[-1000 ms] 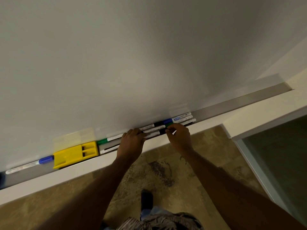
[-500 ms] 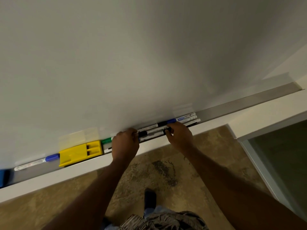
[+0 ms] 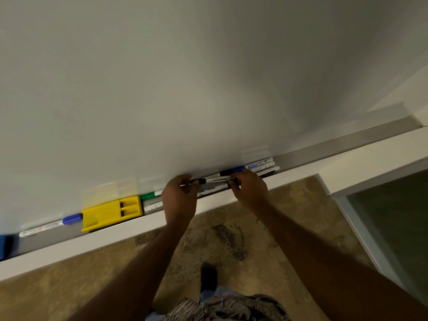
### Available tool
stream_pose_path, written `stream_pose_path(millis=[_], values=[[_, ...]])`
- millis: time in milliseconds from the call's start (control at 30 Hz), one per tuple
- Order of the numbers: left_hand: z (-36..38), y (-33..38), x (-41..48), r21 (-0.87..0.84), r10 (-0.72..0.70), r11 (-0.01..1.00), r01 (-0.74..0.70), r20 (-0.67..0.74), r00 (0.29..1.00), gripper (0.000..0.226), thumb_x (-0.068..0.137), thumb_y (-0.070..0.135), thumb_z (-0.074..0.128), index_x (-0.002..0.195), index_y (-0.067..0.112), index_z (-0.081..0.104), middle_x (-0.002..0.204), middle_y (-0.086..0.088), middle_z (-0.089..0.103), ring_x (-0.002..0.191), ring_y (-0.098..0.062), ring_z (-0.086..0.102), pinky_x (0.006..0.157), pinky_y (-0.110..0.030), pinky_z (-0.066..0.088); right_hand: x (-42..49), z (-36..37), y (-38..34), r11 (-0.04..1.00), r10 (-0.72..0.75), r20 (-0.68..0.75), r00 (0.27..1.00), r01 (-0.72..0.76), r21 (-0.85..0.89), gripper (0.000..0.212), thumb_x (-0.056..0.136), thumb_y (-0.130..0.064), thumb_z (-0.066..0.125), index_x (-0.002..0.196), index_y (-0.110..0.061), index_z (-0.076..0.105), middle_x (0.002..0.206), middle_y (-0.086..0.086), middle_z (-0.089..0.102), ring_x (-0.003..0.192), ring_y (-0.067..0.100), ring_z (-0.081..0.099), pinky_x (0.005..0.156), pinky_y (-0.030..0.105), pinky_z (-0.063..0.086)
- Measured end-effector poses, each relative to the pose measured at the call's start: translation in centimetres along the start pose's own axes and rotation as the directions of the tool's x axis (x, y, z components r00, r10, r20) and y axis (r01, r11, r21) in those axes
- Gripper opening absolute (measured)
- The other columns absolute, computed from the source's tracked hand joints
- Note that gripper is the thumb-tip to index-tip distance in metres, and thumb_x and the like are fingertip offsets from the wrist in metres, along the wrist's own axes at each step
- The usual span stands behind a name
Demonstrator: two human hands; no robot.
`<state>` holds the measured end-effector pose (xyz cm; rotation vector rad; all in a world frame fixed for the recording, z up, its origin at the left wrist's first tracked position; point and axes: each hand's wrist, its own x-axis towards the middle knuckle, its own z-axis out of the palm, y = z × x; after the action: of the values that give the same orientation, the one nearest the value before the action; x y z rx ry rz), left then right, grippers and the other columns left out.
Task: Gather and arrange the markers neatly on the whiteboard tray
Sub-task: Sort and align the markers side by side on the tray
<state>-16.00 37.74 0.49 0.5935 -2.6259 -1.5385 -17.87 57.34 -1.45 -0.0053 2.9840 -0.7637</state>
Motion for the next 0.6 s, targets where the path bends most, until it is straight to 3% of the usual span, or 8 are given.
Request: stream_pose_path(millis=[200, 300, 467, 600], values=[[0.4, 1.0, 0.4, -0.142, -0.108, 0.984, 0.109, 0.009, 0.994, 0.023, 0.081, 0.025, 0.076, 0.1, 0.012, 0.074, 0.091, 0.001, 0.072, 0.079, -0.014, 0.068, 0.079, -0.041, 0.059, -0.1, -0.1, 0.1, 0.999, -0.016, 0.003, 1.0, 0.017, -0.03, 0.022, 0.091, -0.033, 0.06, 0.103, -0.015, 0.067, 0.1, 0.005, 0.062, 0.086, 0.024, 0.061, 0.067, 0.029, 0.044], [0.0, 1.1, 0.4, -0.165, -0.091, 0.982, 0.091, 0.01, 0.996, 0.02, 0.079, 0.022, 0.077, 0.098, 0.014, 0.076, 0.091, 0.001, 0.074, 0.077, -0.008, 0.068, 0.078, -0.033, 0.058, 0.1, -0.3, -0.4, 0.996, -0.091, -0.056, 0.994, 0.09, -0.018, 0.022, 0.087, -0.031, 0.065, 0.102, -0.015, 0.067, 0.097, 0.005, 0.061, 0.083, 0.024, 0.062, 0.064, 0.025, 0.039], [-1.2, 2.0, -0.4, -0.142, 0.115, 0.983, -0.118, -0.029, 0.993, 0.016, 0.078, 0.022, 0.078, 0.093, 0.017, 0.075, 0.089, 0.005, 0.071, 0.077, 0.003, 0.065, 0.068, -0.007, 0.049, 0.5, -1.0, -3.9, 0.949, -0.289, -0.087, 0.953, 0.297, 0.104, 0.039, 0.088, -0.041, 0.065, 0.117, -0.014, 0.065, 0.102, 0.003, 0.061, 0.086, 0.016, 0.064, 0.069, 0.024, 0.049], [-2.0, 3.1, -0.6, -0.126, 0.359, 0.924, -0.362, -0.043, 0.932, 0.015, 0.078, 0.014, 0.078, 0.091, 0.02, 0.072, 0.087, 0.006, 0.065, 0.08, -0.002, 0.064, 0.07, -0.007, 0.048, 0.2, -1.2, -5.7, 0.913, -0.377, -0.164, 0.911, 0.396, 0.101, 0.028, 0.086, -0.032, 0.067, 0.105, -0.013, 0.068, 0.096, 0.002, 0.06, 0.079, 0.012, 0.058, 0.063, 0.013, 0.04]])
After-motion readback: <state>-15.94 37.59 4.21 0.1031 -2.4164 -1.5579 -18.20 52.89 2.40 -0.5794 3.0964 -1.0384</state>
